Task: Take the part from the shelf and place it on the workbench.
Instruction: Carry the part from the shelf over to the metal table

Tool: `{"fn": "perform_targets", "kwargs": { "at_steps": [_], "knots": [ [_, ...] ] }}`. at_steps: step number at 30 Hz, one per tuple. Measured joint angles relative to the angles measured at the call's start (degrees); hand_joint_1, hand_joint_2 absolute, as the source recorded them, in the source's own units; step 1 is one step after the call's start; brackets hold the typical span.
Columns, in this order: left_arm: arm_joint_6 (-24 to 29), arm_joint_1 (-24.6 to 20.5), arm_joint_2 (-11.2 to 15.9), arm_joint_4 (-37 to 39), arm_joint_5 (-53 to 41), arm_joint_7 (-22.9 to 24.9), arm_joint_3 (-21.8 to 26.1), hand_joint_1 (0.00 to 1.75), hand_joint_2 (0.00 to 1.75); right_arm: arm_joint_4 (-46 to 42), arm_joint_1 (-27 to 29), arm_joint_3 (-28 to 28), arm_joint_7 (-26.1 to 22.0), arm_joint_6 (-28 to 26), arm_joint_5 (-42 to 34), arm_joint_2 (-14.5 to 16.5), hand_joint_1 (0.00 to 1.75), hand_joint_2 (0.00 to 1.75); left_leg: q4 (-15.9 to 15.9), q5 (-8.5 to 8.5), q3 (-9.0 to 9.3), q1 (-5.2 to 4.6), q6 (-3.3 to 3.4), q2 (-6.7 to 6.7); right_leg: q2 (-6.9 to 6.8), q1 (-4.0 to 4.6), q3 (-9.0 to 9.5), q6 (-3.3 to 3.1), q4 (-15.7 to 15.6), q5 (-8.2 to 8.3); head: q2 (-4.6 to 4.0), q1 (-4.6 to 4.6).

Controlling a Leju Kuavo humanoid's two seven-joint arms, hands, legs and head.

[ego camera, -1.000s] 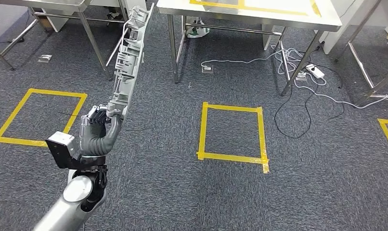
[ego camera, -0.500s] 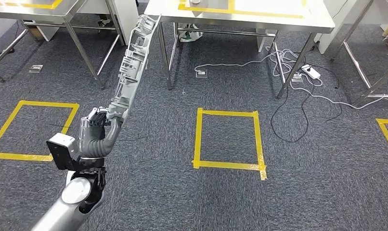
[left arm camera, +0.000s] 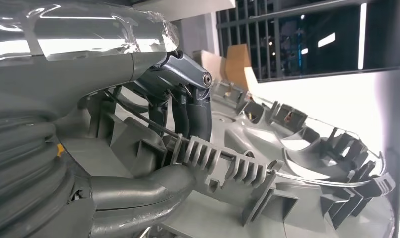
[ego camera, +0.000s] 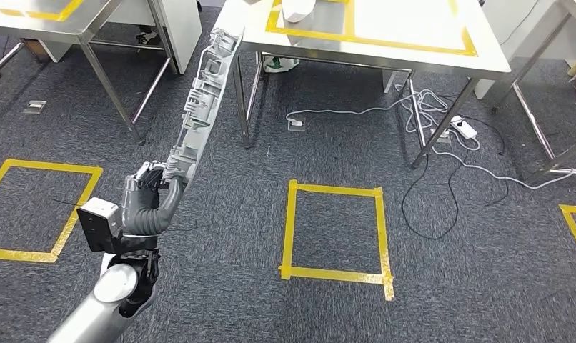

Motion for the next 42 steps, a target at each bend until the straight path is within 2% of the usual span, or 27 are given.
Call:
{"fn": "perform_targets", "kwargs": {
  "at_steps": [1,2,3,5,6,8,9,10,12,13,14,15,17,18,21,22,23,25,26,27,28,31,33,35,37,38,42],
  "knots": [
    [0.0,0.06,-0.04,0.15,-0.22,0.03,-0.1,1.75,1.75,0.04,0.5,0.01,0.03,0.03,-0.04,-0.22,0.0,1.75,-1.02,-0.71,1.52,-0.03,-0.29,-0.44,0.19,0.83,0.12,-1.09,-4.15,6.07,0.0,0.14],
    [0.01,0.13,-0.09,0.27,-0.49,0.07,-0.25,1.75,1.75,0.09,0.92,0.01,0.07,0.06,-0.11,-0.43,0.0,1.75,-2.02,-1.27,2.68,-0.09,-0.55,-0.9,0.22,1.5,0.35,-1.83,-7.15,10.87,0.0,0.27],
    [0.03,0.16,-0.14,0.33,-0.79,0.14,-0.4,1.75,1.75,0.15,1.08,0.02,0.05,0.1,-0.17,-0.61,0.0,1.75,-2.67,-1.48,3.75,-0.19,-0.81,-1.37,0.12,1.86,0.78,-2.11,-8.97,12.98,0.0,0.33],
    [0.24,0.03,-0.22,0.18,-1.24,0.39,-0.6,1.75,1.75,0.22,0.74,0.02,-0.16,0.13,-0.22,-0.73,0.0,1.75,-2.02,-0.64,4.61,-0.4,-1.32,-1.85,-0.39,1.75,2.34,-2.08,-9.83,11.81,0.0,0.32],
    [0.38,-0.05,-0.25,0.1,-1.39,0.5,-0.64,1.75,1.75,0.25,0.45,0.0,-0.33,0.13,-0.2,-0.75,0.0,1.75,0.52,0.37,3.83,-0.48,-1.42,-1.77,-0.45,1.52,3.39,-2.14,-10.24,11.07,0.0,0.25],
    [0.56,-0.09,-0.33,0.19,-1.62,0.57,-0.8,1.75,1.75,0.27,0.18,-0.03,-0.58,0.15,-0.15,-0.78,0.0,1.75,8.55,0.67,-0.76,-0.74,-1.4,-1.37,-0.4,1.13,5.72,-2.39,-10.95,9.85,0.0,0.07],
    [0.6,-0.05,-0.39,0.31,-1.72,0.55,-0.98,1.75,1.75,0.27,0.17,-0.03,-0.66,0.17,-0.08,-0.77,0.0,1.75,12.22,-0.81,-3.67,-0.88,-1.39,-1.22,-0.32,1.01,6.86,-2.49,-11.2,9.09,0.0,-0.01],
    [0.65,-0.01,-0.44,0.44,-1.83,0.53,-1.2,1.75,1.75,0.27,0.2,-0.03,-0.69,0.2,0.02,-0.75,0.0,1.75,14.58,-3.49,-6.38,-0.95,-1.47,-1.16,-0.18,0.91,7.98,-2.52,-11.36,8.33,0.0,-0.03],
    [0.85,0.07,-0.56,0.72,-2.03,0.51,-1.65,1.75,1.75,0.27,0.21,-0.03,-0.69,0.21,0.2,-0.73,0.0,1.75,15.31,-8.95,-10.6,-0.93,-1.78,-1.11,0.37,0.76,10.2,-2.37,-11.52,6.64,0.0,-0.06],
    [0.96,0.11,-0.62,0.84,-2.1,0.51,-1.85,1.75,1.75,0.27,0.2,-0.03,-0.69,0.21,0.23,-0.72,0.0,1.75,13.99,-9.36,-12.08,-0.84,-1.92,-1.08,0.68,0.72,11.34,-2.25,-11.52,5.75,0.0,-0.05],
    [1.05,0.15,-0.68,0.93,-2.15,0.51,-2.02,1.75,1.75,0.27,0.2,-0.03,-0.69,0.21,0.26,-0.72,0.0,1.75,11.85,-7.19,-13.22,-0.73,-2.05,-1.05,0.93,0.69,12.48,-2.11,-11.47,4.84,0.0,-0.07],
    [1.1,0.19,-0.73,1.02,-2.2,0.51,-2.19,1.75,1.75,0.27,0.24,-0.03,-0.69,0.21,0.28,-0.74,0.0,1.75,9.08,-2.24,-14.1,-0.62,-2.17,-0.96,1.11,0.73,13.37,-1.94,-11.37,3.92,0.0,-0.02],
    [1.12,0.27,-0.84,1.18,-2.32,0.46,-2.51,1.75,1.75,0.29,0.3,-0.03,-0.68,0.21,0.29,-0.87,0.0,1.75,4.72,7.44,-15.26,-0.64,-1.71,-0.46,1.44,0.83,14.51,-1.43,-10.39,1.93,0.0,0.14],
    [1.11,0.26,-0.91,1.23,-2.38,0.43,-2.68,1.75,1.75,0.31,0.29,-0.03,-0.67,0.2,0.29,-0.96,0.0,1.75,3.91,10.04,-15.5,-0.77,-1.23,-0.26,1.54,0.83,14.72,-1.1,-9.95,1.0,0.0,0.24],
    [1.16,-0.08,-1.06,1.05,-2.55,0.36,-3.08,1.75,1.75,0.31,-0.04,-0.03,-0.66,0.2,0.32,-1.19,0.0,1.75,4.07,10.34,-15.25,-0.9,0.06,-0.47,1.23,0.56,14.92,-0.14,-8.79,-1.12,0.0,0.29],
    [1.22,-0.16,-1.09,0.99,-2.68,0.36,-3.13,1.75,1.75,0.28,-0.16,-0.03,-0.67,0.2,0.37,-1.23,0.0,1.75,4.01,10.26,-15.14,-0.81,0.32,-0.6,0.95,0.39,14.31,0.26,-7.23,-2.16,0.0,0.28],
    [1.32,-0.19,-1.13,0.96,-2.98,0.34,-3.18,1.75,1.75,0.25,-0.26,-0.03,-0.68,0.2,0.45,-1.25,0.0,1.75,3.96,10.13,-14.99,-0.71,0.58,-0.71,0.67,0.15,13.03,0.75,-4.48,-3.67,0.0,0.29],
    [1.71,-0.19,-1.21,0.71,-4.47,0.5,-3.37,1.75,1.75,0.21,-0.41,-0.02,-0.67,0.25,0.83,-1.19,0.0,1.75,3.98,9.69,-14.68,-0.72,0.89,-0.95,0.27,-0.48,8.55,1.61,3.58,-7.05,0.0,0.33],
    [1.93,-0.19,-1.26,0.42,-5.6,0.83,-3.52,1.75,1.75,0.2,-0.47,-0.01,-0.56,0.32,1.12,-1.16,0.0,1.75,3.99,9.41,-14.41,-0.72,0.91,-1.12,0.18,-0.79,6.43,1.88,6.8,-7.76,0.0,0.33],
    [2.11,-0.21,-1.3,0.03,-6.82,1.35,-3.71,1.75,1.75,0.21,-0.5,0.0,-0.35,0.45,1.47,-1.14,0.0,1.75,3.99,9.12,-14.06,-0.72,0.87,-1.3,0.12,-1.04,5.05,2.02,8.36,-7.39,0.0,0.34],
    [2.21,-0.31,-1.32,-0.47,-8.07,2.06,-3.95,1.75,1.75,0.21,-0.53,0.01,-0.03,0.64,1.88,-1.13,0.0,1.75,3.99,8.8,-13.59,-0.71,0.77,-1.49,0.07,-1.2,4.75,2.03,7.54,-5.68,0.0,0.34],
    [1.96,-1.25,-1.38,-2.01,-10.62,3.9,-4.87,1.75,1.75,0.22,-0.69,0.05,0.92,1.23,2.91,-1.12,0.0,1.75,3.94,8.11,-12.42,-0.71,0.44,-1.92,-0.08,-1.26,7.22,1.54,-1.25,1.26,0.0,0.37],
    [1.21,-2.54,-1.49,-3.17,-11.31,4.75,-5.74,1.75,1.75,0.22,-0.9,0.06,1.51,1.54,3.49,-1.13,0.0,1.75,4.02,7.83,-12.24,-0.87,0.05,-2.29,-0.15,-1.1,8.48,1.05,-5.85,3.33,0.0,0.37],
    [0.05,-4.41,-1.65,-4.51,-11.72,5.48,-6.86,1.75,1.75,0.21,-1.18,0.07,2.12,1.79,3.91,-1.02,0.0,1.75,4.3,7.42,-12.36,-1.17,0.21,-2.61,-0.11,-1.09,8.85,1.36,-7.61,3.7,0.0,0.35],
    [-1.1,-6.57,-1.87,-5.51,-11.85,5.96,-8.12,1.75,1.75,0.2,-1.34,0.08,2.42,1.89,3.91,-0.87,0.0,1.75,4.37,7.26,-12.43,-1.27,0.72,-2.64,-0.04,-1.18,8.82,1.86,-7.68,3.72,0.0,0.32],
    [-1.68,-7.75,-2.0,-5.84,-11.83,6.14,-8.79,1.75,1.75,0.21,-1.36,0.08,2.47,1.87,3.75,-0.84,0.0,1.75,4.25,7.37,-12.38,-1.24,0.76,-2.6,0.02,-1.17,8.8,1.84,-7.63,3.69,0.0,0.28],
    [-4.35,-12.6,-2.45,-6.11,-10.07,6.64,-11.45,1.75,1.75,0.25,-1.27,0.05,1.75,1.24,2.0,-0.66,0.0,1.75,3.85,7.41,-12.16,-1.23,0.23,-2.33,0.18,-1.15,8.71,1.55,-7.51,3.58,0.0,0.29]
  ]
}}
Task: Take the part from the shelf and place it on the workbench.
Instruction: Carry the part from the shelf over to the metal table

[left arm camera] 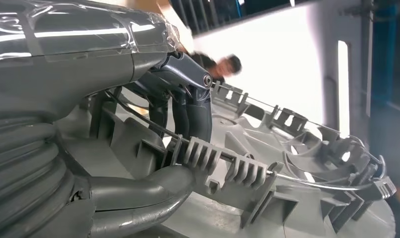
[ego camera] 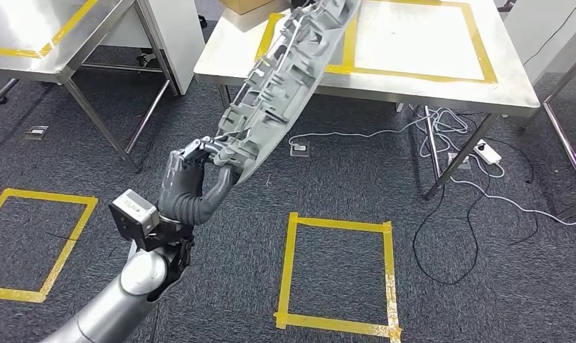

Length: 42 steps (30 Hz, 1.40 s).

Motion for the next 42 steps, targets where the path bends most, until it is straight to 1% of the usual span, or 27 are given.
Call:
{"fn": "perform_targets", "kwargs": {
  "at_steps": [4,7,14,24,37,39,41,42],
  "knots": [
    [-1.56,-3.93,-0.57,0.62,1.51,0.01,-2.18,1.75,1.75,0.0,0.12,-0.04,-1.23,-0.29,-0.85,0.86,0.0,1.75,-0.15,-0.07,0.06,0.0,-0.49,0.23,0.12,-0.02,-0.01,-0.21,0.06,-0.13,0.0,0.0],
    [-1.35,-5.07,-0.91,0.74,1.53,0.03,-3.44,1.75,1.75,-0.01,-0.27,-0.04,-1.39,-0.26,-0.32,1.5,0.0,1.75,-0.18,-0.11,0.07,-0.02,-0.59,0.48,0.29,-0.06,-0.01,-0.24,0.06,-0.15,0.0,0.01],
    [1.13,-5.14,-0.74,0.17,0.25,1.05,-4.83,1.75,1.75,-0.02,-1.15,-0.04,-1.66,-0.24,1.23,2.06,0.0,1.75,-0.19,-0.17,0.05,-0.14,-0.56,0.74,0.4,-0.2,0.05,-0.23,-0.09,-0.14,0.0,0.02],
    [1.24,-5.14,-0.26,-0.46,0.24,1.1,-5.44,1.75,1.75,-0.01,-1.31,-0.04,-1.67,-0.23,1.25,2.2,0.0,1.75,-0.18,-0.23,0.06,-0.22,-0.46,1.06,0.55,-0.25,0.09,-0.17,-0.22,-0.08,0.0,0.02],
    [1.51,-5.13,0.01,-0.71,0.11,1.34,-5.5,1.75,1.75,0.0,-1.32,-0.04,-1.62,-0.27,1.24,2.19,0.0,1.75,-0.17,-0.25,0.07,-0.21,-0.43,1.06,0.56,-0.25,0.09,-0.17,-0.23,-0.08,0.0,0.02],
    [2.14,-5.04,0.17,-0.72,-0.06,1.74,-5.46,1.75,1.75,0.0,-1.31,-0.04,-1.49,-0.32,0.93,2.2,0.0,1.75,-0.14,-0.35,0.1,-0.4,0.01,1.08,0.57,-0.41,0.2,0.2,-0.58,0.09,0.0,0.0],
    [3.06,-4.64,0.49,-0.9,-0.33,2.24,-5.28,1.75,1.75,0.01,-1.26,-0.08,-1.38,-0.29,0.3,2.05,0.0,1.75,-1.17,-0.05,0.86,-0.27,0.64,1.23,0.51,-0.48,0.45,0.75,-0.86,0.1,0.0,0.02],
    [3.49,-4.35,0.74,-1.05,-0.49,2.51,-5.11,1.75,1.75,0.02,-1.18,-0.1,-1.32,-0.19,0.06,1.93,0.0,1.75,-1.91,0.18,1.46,-0.09,0.81,1.37,0.38,-0.47,0.22,0.91,-0.08,-0.45,0.0,0.06]
  ]
}}
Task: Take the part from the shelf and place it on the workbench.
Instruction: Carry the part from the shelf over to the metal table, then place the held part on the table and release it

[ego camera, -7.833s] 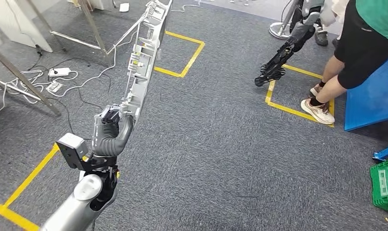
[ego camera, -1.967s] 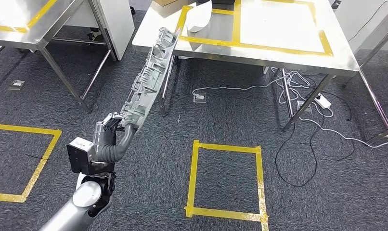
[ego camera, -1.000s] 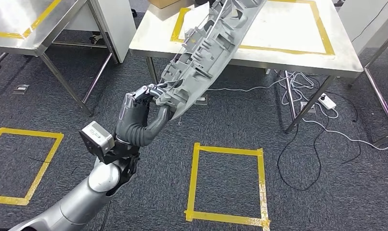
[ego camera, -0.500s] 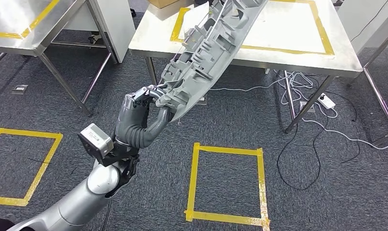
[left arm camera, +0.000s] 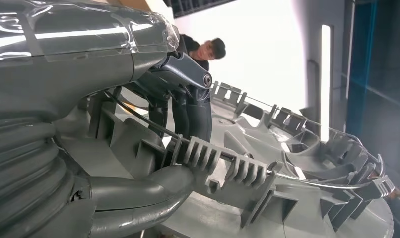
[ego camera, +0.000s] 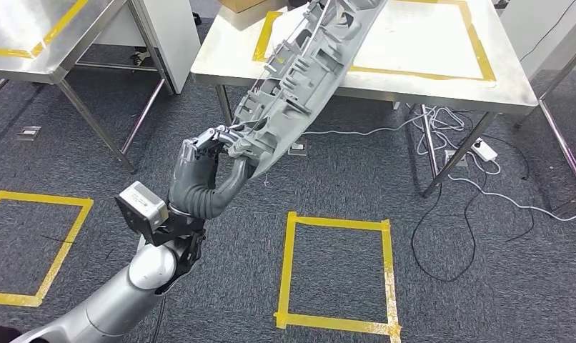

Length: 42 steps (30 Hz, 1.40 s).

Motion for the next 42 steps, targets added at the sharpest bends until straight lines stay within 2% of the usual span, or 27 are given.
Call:
{"fn": "perform_targets", "kwargs": {
  "at_steps": [1,3,4,5,6,8,9,10,14,16,17,19,21,22,23,25,26,27,30,32,33,35,37,38,39,41,42],
  "knots": [
    [0.43,0.35,0.28,-0.15,-0.14,0.28,0.18,1.75,1.75,0.01,0.17,-0.03,0.14,0.14,-0.13,-0.11,0.0,1.75,-0.62,0.17,0.6,0.19,0.11,0.14,-0.16,-0.05,-0.83,0.17,1.98,-1.08,0.0,0.05],
    [1.12,1.43,0.96,-0.41,-0.25,0.71,0.65,1.75,1.75,0.01,0.86,-0.05,0.42,0.43,-0.33,-0.19,0.0,1.75,-0.91,-0.01,1.26,0.25,0.2,0.34,-0.45,-0.37,-4.5,0.55,9.24,-4.24,0.0,0.1],
    [1.42,2.17,1.26,-0.52,-0.26,0.84,0.92,1.75,1.75,0.01,1.34,-0.08,0.5,0.54,-0.5,-0.18,0.0,1.75,-0.9,-0.21,1.47,0.26,0.14,0.36,-0.51,-0.56,-6.44,0.75,12.69,-5.27,0.0,0.1],
    [1.66,2.99,1.53,-0.63,-0.26,0.92,1.23,1.75,1.75,0.01,1.73,-0.12,0.5,0.6,-0.63,-0.17,0.0,1.75,-0.86,-0.47,1.72,0.28,-0.01,0.36,-0.58,-0.73,-7.68,0.92,14.55,-5.27,0.0,0.09],
    [1.88,3.69,1.79,-0.71,-0.21,0.96,1.51,1.75,1.75,0.01,2.0,-0.16,0.5,0.63,-0.66,-0.17,0.0,1.75,-0.79,-0.77,2.01,0.35,-0.24,0.33,-0.65,-0.87,-7.82,1.05,14.19,-4.09,0.0,0.09],
    [2.31,4.97,2.12,-0.78,0.18,0.67,2.11,1.75,1.75,0.01,2.26,-0.2,0.69,0.64,-0.08,-0.23,0.0,1.75,-0.52,-1.63,2.79,0.6,-0.92,0.3,-0.72,-1.18,-5.32,1.27,8.04,0.38,0.0,0.11],
    [2.48,5.71,2.23,-0.79,0.56,0.15,2.47,1.75,1.75,0.01,2.37,-0.19,0.92,0.65,0.33,-0.27,0.0,1.75,-0.28,-2.1,3.01,0.59,-1.34,0.3,-0.69,-1.22,-3.83,1.31,4.78,1.99,0.0,0.24],
    [2.6,6.53,2.33,-0.79,0.96,-0.53,2.85,1.75,1.75,0.01,2.43,-0.17,1.17,0.68,0.76,-0.4,0.0,1.75,-0.01,-2.48,3.02,0.55,-1.74,0.31,-0.66,-1.24,-2.72,1.08,2.32,2.67,0.0,0.32],
    [2.58,8.6,2.57,-0.76,1.73,-2.66,3.8,1.75,1.75,0.03,2.18,-0.16,1.78,0.88,1.37,-1.05,0.0,1.75,0.57,-3.46,2.82,0.59,-3.03,0.45,-0.46,-0.94,-2.05,-0.78,0.98,1.47,0.0,0.05],
    [2.47,8.9,2.65,-0.77,1.75,-2.79,4.22,1.75,1.75,0.04,1.93,-0.16,1.87,0.9,1.49,-1.35,0.0,1.75,3.01,-5.06,1.85,0.76,-3.49,0.38,-0.46,-0.96,-1.57,-1.66,0.78,1.1,0.0,-0.15],
    [2.41,8.98,2.69,-0.77,1.75,-2.79,4.39,1.75,1.75,0.04,1.81,-0.17,1.89,0.9,1.55,-1.46,0.0,1.75,5.3,-6.15,0.67,0.79,-3.56,0.29,-0.47,-0.94,-1.38,-1.99,0.71,0.94,0.0,-0.31],
    [2.3,9.1,2.76,-0.77,1.74,-2.78,4.57,1.75,1.75,0.01,1.65,-0.17,1.9,0.91,1.68,-1.55,0.0,1.75,11.88,-8.5,-3.29,0.78,-3.57,0.1,-0.48,-0.77,-1.11,-2.39,0.71,0.5,0.0,-0.55],
    [2.16,9.34,2.79,-0.76,1.64,-2.76,4.62,1.75,1.75,-0.01,1.69,-0.17,1.95,0.94,1.76,-1.56,0.0,1.75,17.22,-9.03,-7.22,0.77,-3.58,0.02,-0.5,-0.6,-0.49,-2.49,0.72,-0.15,0.0,-0.64],
    [2.1,9.47,2.8,-0.75,1.54,-2.71,4.65,1.75,1.75,-0.01,1.73,-0.16,1.99,0.97,1.78,-1.56,0.0,1.75,17.34,-7.51,-8.06,0.77,-3.54,0.02,-0.5,-0.57,0.1,-2.43,0.72,-0.61,0.0,-0.66],
    [2.07,9.59,2.8,-0.75,1.43,-2.66,4.69,1.75,1.75,-0.01,1.75,-0.16,2.03,0.98,1.79,-1.56,0.0,1.75,15.46,-5.07,-7.81,0.79,-3.48,0.07,-0.48,-0.59,0.79,-2.31,0.72,-1.1,0.0,-0.67],
    [1.98,9.83,2.85,-0.73,1.25,-2.56,4.8,1.75,1.75,-0.02,1.74,-0.17,2.07,0.98,1.8,-1.56,0.0,1.75,9.02,-0.02,-5.64,0.72,-3.33,0.32,-0.39,-0.59,2.21,-1.82,0.73,-2.18,0.0,-0.66],
    [1.92,9.95,2.88,-0.74,1.2,-2.56,4.86,1.75,1.75,-0.02,1.71,-0.17,2.07,0.98,1.8,-1.57,0.0,1.75,6.5,0.86,-4.52,0.64,-3.21,0.45,-0.31,-0.54,2.58,-1.48,0.8,-2.59,0.0,-0.66],
    [1.86,10.08,2.92,-0.77,1.14,-2.56,4.95,1.75,1.75,-0.02,1.68,-0.17,2.08,0.99,1.8,-1.57,0.0,1.75,4.85,0.79,-3.76,0.53,-2.91,0.54,-0.26,-0.48,2.73,-1.12,0.82,-2.92,0.0,-0.62],
    [1.81,10.26,2.97,-0.94,1.03,-2.55,5.33,1.75,1.75,-0.02,1.66,-0.15,2.09,1.03,1.81,-1.56,0.0,1.75,3.59,-1.12,-2.68,0.42,-1.44,0.35,-0.35,-0.48,2.94,-0.18,1.07,-3.24,0.0,-0.72],
    [1.86,10.3,3.0,-1.0,1.0,-2.49,5.61,1.75,1.75,-0.03,1.59,-0.14,2.09,1.05,1.82,-1.5,0.0,1.75,3.4,-1.82,-1.53,0.53,-0.67,0.31,-0.53,-0.5,1.72,0.27,4.03,-3.62,0.0,-0.59],
    [1.89,10.33,3.02,-1.02,0.99,-2.46,5.72,1.75,1.75,-0.04,1.54,-0.13,2.09,1.06,1.82,-1.46,0.0,1.75,3.33,-2.24,-0.94,0.5,-0.35,0.36,-0.6,-0.48,-0.19,0.46,7.2,-4.19,0.0,-0.48],
    [1.9,10.36,3.04,-1.03,0.96,-2.46,5.86,1.75,1.75,-0.04,1.58,-0.13,2.09,1.08,1.81,-1.43,0.0,1.75,3.33,-3.21,0.12,0.22,0.11,0.4,-0.65,-0.37,-5.47,0.59,14.5,-6.13,0.0,-0.36],
    [1.89,10.47,3.03,-1.03,0.86,-2.46,5.92,1.75,1.75,-0.03,1.81,-0.13,2.09,1.11,1.8,-1.43,0.0,1.75,3.31,-4.45,1.7,-0.23,0.29,0.33,-0.64,0.02,-9.07,0.16,17.42,-6.91,0.0,-0.36],
    [1.89,10.51,3.03,-1.04,0.75,-2.45,5.93,1.75,1.75,-0.02,1.92,-0.13,2.09,1.13,1.8,-1.45,0.0,1.75,3.28,-5.15,2.68,-0.48,0.3,0.3,-0.62,0.4,-9.6,-0.4,16.12,-5.8,0.0,-0.36],
    [1.89,10.54,3.04,-1.04,0.59,-2.44,5.94,1.75,1.75,-0.01,2.04,-0.13,2.09,1.14,1.82,-1.53,0.0,1.75,3.21,-5.87,3.69,-0.73,0.3,0.29,-0.58,0.97,-9.51,-1.23,13.2,-3.38,0.0,-0.36],
    [1.87,10.68,3.04,-1.02,0.1,-2.35,5.94,1.75,1.75,0.02,2.42,-0.12,2.09,1.21,1.9,-1.85,0.0,1.75,2.77,-7.11,5.17,-0.94,0.27,0.22,-0.25,2.36,-8.87,-3.46,6.41,3.03,0.0,-0.5],
    [1.82,10.79,3.04,-0.99,-0.13,-2.29,5.92,1.75,1.75,0.02,2.62,-0.1,2.08,1.28,1.99,-2.01,0.0,1.75,2.36,-7.54,5.59,-0.9,0.16,0.17,-0.04,2.83,-8.42,-4.43,4.04,5.01,0.0,-0.66]
  ]
}}
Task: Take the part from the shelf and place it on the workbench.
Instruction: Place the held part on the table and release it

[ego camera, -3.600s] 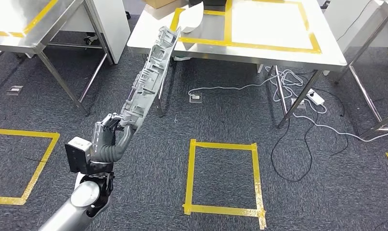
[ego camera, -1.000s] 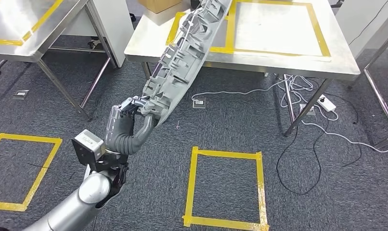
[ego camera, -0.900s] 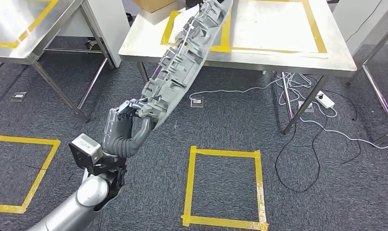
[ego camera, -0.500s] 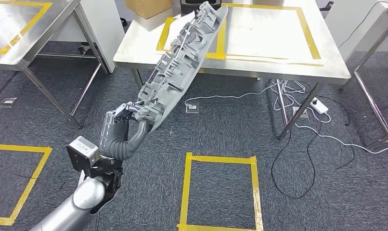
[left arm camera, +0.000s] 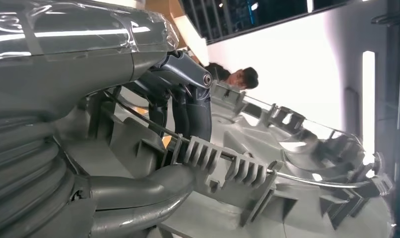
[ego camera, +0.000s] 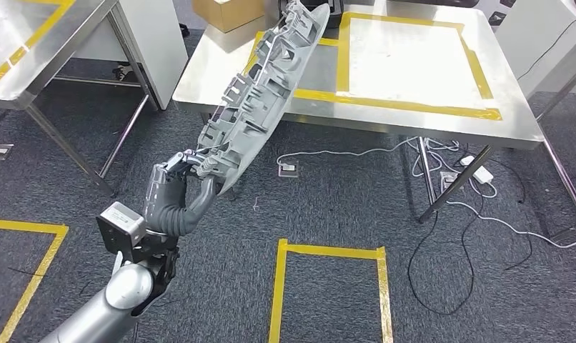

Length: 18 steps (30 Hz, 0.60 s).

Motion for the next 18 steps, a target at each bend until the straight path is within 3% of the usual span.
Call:
{"fn": "perform_targets", "kwargs": {
  "at_steps": [1,2,4,5,7,8,10,11,12,14,15,16,18],
  "knots": [
    [-0.04,0.11,-0.01,0.02,-0.17,0.06,-0.02,1.75,1.75,0.01,0.13,0.02,0.01,0.06,0.09,-0.11,0.0,1.75,-0.4,-0.18,0.44,0.11,-0.12,-0.03,0.19,0.29,0.38,-0.69,-1.33,0.82,0.0,-0.17],
    [-0.09,0.16,-0.02,0.02,-0.27,0.1,-0.02,1.75,1.75,0.01,0.16,0.04,0.02,0.12,0.19,-0.2,0.0,1.75,-0.74,-0.04,0.9,0.17,-0.36,-0.07,0.3,0.31,0.97,-1.1,-1.86,0.29,0.0,-0.34],
    [-0.1,0.16,-0.03,-0.07,-0.32,0.19,0.04,1.75,1.75,0.0,-0.01,0.05,0.04,0.14,0.33,-0.2,0.0,1.75,0.14,0.86,1.34,0.1,-0.74,-0.11,0.28,-0.06,3.39,-1.39,-4.15,0.03,0.0,-0.39],
    [-0.12,0.16,-0.02,-0.08,-0.33,0.23,0.07,1.75,1.75,0.0,-0.14,0.05,0.05,0.15,0.38,-0.2,0.0,1.75,1.99,1.41,0.56,0.03,-0.95,-0.25,0.26,-0.4,4.88,-1.41,-5.34,-0.12,0.0,-0.45],
    [-0.2,0.28,0.04,-0.01,-0.35,0.26,0.05,1.75,1.75,-0.02,-0.41,0.04,0.1,0.32,0.47,-0.06,0.0,1.75,7.63,0.92,-3.18,0.16,-1.47,-0.58,0.24,-1.13,7.52,-0.86,-7.31,-0.65,0.0,-0.55],
    [-0.26,0.37,0.07,0.02,-0.36,0.23,0.03,1.75,1.75,-0.02,-0.48,0.05,0.14,0.42,0.53,0.07,0.0,1.75,10.06,-0.54,-5.55,0.42,-1.91,-0.68,0.23,-1.48,8.5,-0.48,-7.84,-1.09,0.0,-0.58],
    [-0.32,0.54,0.13,0.03,-0.37,0.19,0.03,1.75,1.75,-0.03,-0.44,0.06,0.22,0.55,0.71,0.35,0.0,1.75,11.65,-4.18,-9.26,1.23,-3.16,-0.64,0.29,-2.35,10.35,0.7,-8.27,-2.41,0.0,-0.59],
    [-0.32,0.68,0.16,0.03,-0.37,0.19,0.04,1.75,1.75,-0.03,-0.34,0.06,0.22,0.56,0.8,0.46,0.0,1.75,10.64,-4.78,-10.29,1.82,-3.88,-0.46,0.35,-2.89,11.32,1.35,-8.29,-3.23,0.0,-0.6],
    [-0.33,0.88,0.2,0.04,-0.37,0.2,0.05,1.75,1.75,-0.03,-0.22,0.06,0.22,0.56,0.9,0.54,0.0,1.75,8.6,-3.68,-10.93,2.58,-4.78,-0.19,0.44,-3.46,12.31,2.09,-8.16,-4.19,0.0,-0.61],
    [-0.43,1.37,0.22,0.13,-0.38,0.22,0.01,1.75,1.75,0.04,0.06,0.07,0.22,0.56,0.99,0.37,0.0,1.75,3.54,3.77,-11.81,4.24,-6.57,0.96,0.6,-4.16,13.63,3.65,-7.03,-6.52,0.0,-0.89],
    [-0.55,1.57,0.2,0.23,-0.39,0.26,-0.07,1.75,1.75,0.08,0.12,0.08,0.22,0.59,1.01,0.24,0.0,1.75,2.14,7.17,-12.21,4.68,-6.53,1.38,0.68,-4.29,13.81,4.32,-6.29,-7.56,0.0,-0.9],
    [-0.66,1.75,0.18,0.24,-0.41,0.27,-0.1,1.75,1.75,0.12,0.15,0.09,0.22,0.6,0.99,0.08,0.0,1.75,1.7,9.4,-12.65,4.85,-6.03,1.66,0.68,-4.34,13.78,4.81,-5.66,-8.45,0.0,-0.83],
    [-0.87,1.84,0.18,0.11,-0.46,0.32,-0.05,1.75,1.75,0.11,-0.18,0.1,0.18,0.62,1.02,0.03,0.0,1.75,2.43,9.08,-12.86,4.47,-4.01,1.38,0.31,-4.62,13.99,5.37,-5.27,-9.21,0.0,-0.37]
  ]
}}
